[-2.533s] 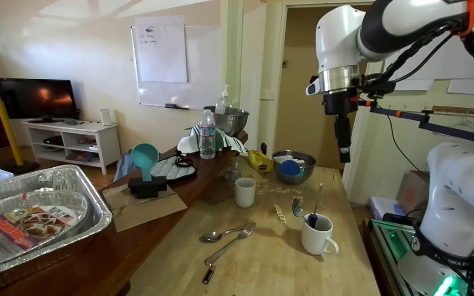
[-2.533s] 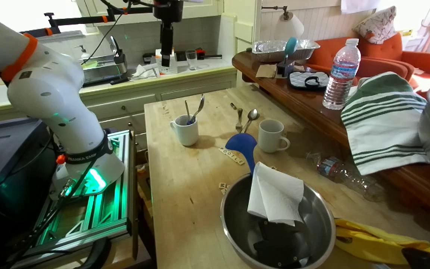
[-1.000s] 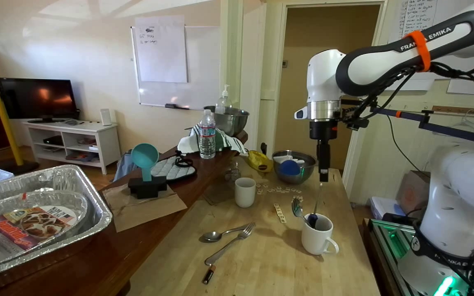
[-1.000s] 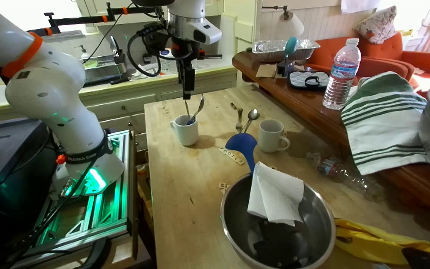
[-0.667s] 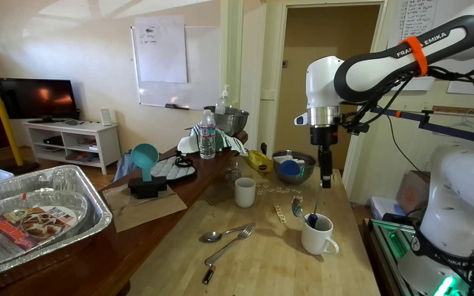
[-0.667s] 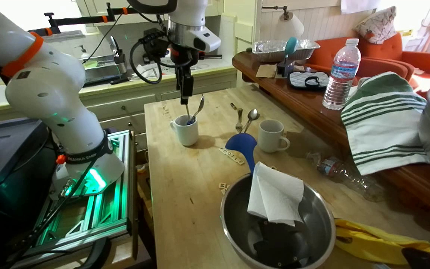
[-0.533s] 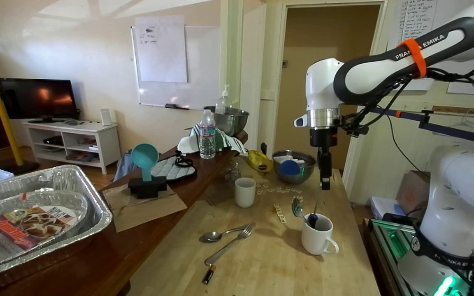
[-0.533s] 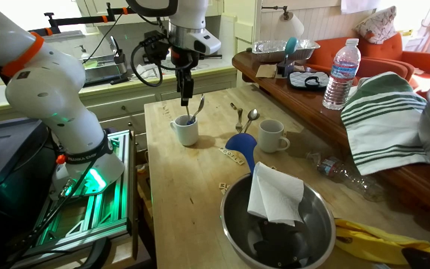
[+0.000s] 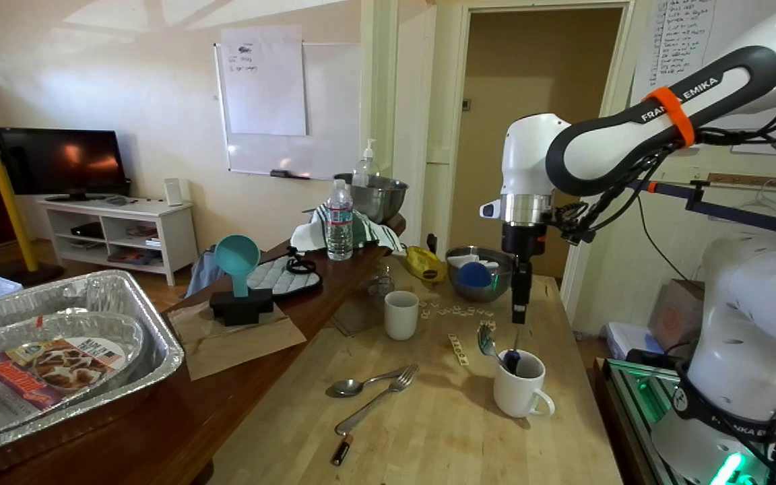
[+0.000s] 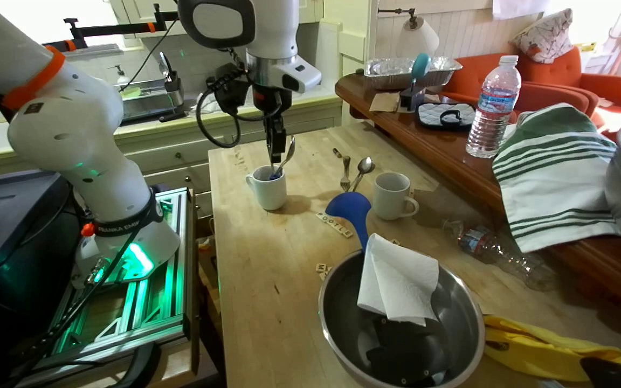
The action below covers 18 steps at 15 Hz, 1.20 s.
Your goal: Move the screwdriver, which is in the cup, to the table
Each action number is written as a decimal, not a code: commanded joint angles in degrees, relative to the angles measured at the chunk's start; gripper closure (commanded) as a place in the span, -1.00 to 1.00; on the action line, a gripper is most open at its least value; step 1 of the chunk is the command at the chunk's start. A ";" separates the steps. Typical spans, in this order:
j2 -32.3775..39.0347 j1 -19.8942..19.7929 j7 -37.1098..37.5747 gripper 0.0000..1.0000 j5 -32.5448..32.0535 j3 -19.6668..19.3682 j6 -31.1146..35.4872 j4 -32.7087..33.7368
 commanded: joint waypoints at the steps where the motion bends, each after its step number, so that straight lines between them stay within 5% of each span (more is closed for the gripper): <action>1: 0.14 0.60 0.14 -0.39 1.84 -0.46 0.77 -0.63; 5: 0.01 0.81 0.24 -0.44 3.92 -0.68 -0.90 0.16; 6: 0.10 0.88 0.35 -0.13 4.37 -0.70 -1.56 0.41; 15: 0.06 0.68 1.16 0.54 5.26 -0.41 -6.09 2.11; 18: 0.05 0.60 1.29 0.53 5.28 -0.40 -8.46 2.83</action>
